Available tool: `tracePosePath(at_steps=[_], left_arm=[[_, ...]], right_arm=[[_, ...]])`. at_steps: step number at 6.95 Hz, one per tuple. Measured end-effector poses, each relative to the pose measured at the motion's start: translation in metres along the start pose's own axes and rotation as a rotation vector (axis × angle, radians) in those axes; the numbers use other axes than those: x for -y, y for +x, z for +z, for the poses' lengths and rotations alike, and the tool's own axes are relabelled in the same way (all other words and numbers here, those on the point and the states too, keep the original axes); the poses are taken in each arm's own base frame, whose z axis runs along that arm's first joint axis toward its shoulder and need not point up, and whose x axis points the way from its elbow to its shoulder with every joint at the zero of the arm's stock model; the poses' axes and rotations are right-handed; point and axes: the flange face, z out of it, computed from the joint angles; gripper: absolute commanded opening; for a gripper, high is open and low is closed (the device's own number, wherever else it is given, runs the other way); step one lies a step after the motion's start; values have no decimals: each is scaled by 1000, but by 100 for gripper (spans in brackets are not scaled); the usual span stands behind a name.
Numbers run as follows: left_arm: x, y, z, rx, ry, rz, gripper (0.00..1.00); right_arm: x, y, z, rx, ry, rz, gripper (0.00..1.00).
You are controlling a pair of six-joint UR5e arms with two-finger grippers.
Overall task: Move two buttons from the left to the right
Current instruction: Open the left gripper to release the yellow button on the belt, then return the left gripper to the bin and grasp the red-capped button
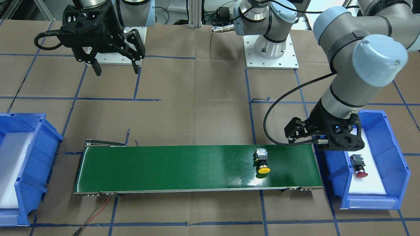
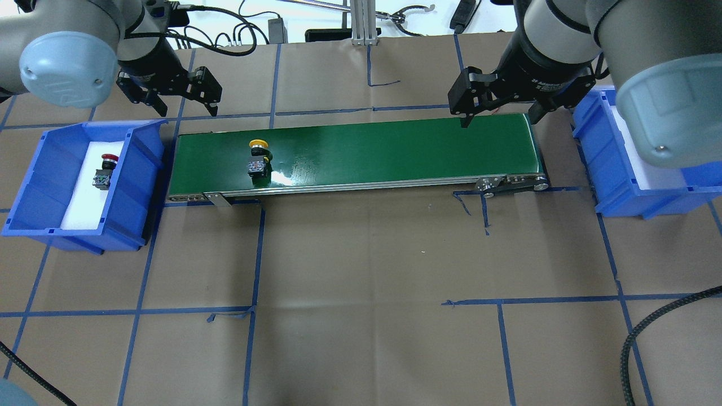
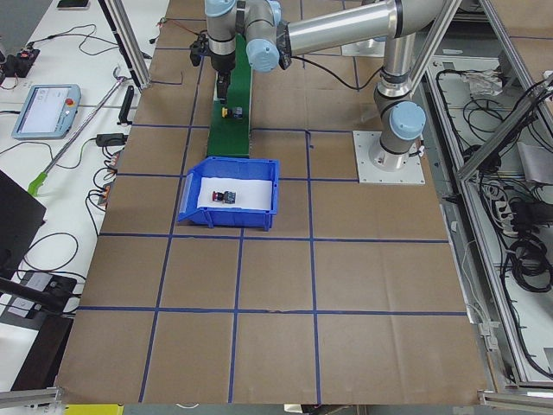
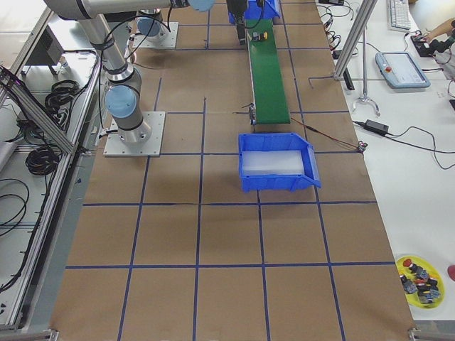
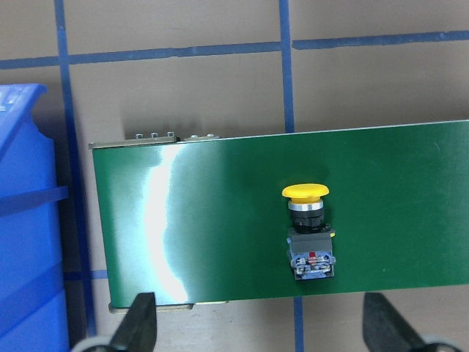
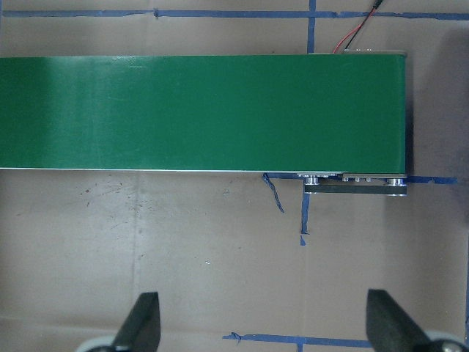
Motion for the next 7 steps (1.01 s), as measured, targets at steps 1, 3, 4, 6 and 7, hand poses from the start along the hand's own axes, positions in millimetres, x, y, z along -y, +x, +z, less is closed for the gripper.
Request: tracePosePath(at_steps=[1,3,4,6,7], left_arm=[[1,-39,3,3,-7,-7,100],[-5,-119,9,4,-25,30,100],[-12,-161,14,3,-34,61,100],[-24,-224,31,-7,-54,86,99],[-27,-238,44,-14,-64,91,99]], right_arm=[[0,0,0,-1,0,0,100],[0,0,0,-1,0,0,100],[0,0,0,-1,0,-1,100],[0,0,0,0,0,-2,100],[0,0,1,0,-1,-2,100]])
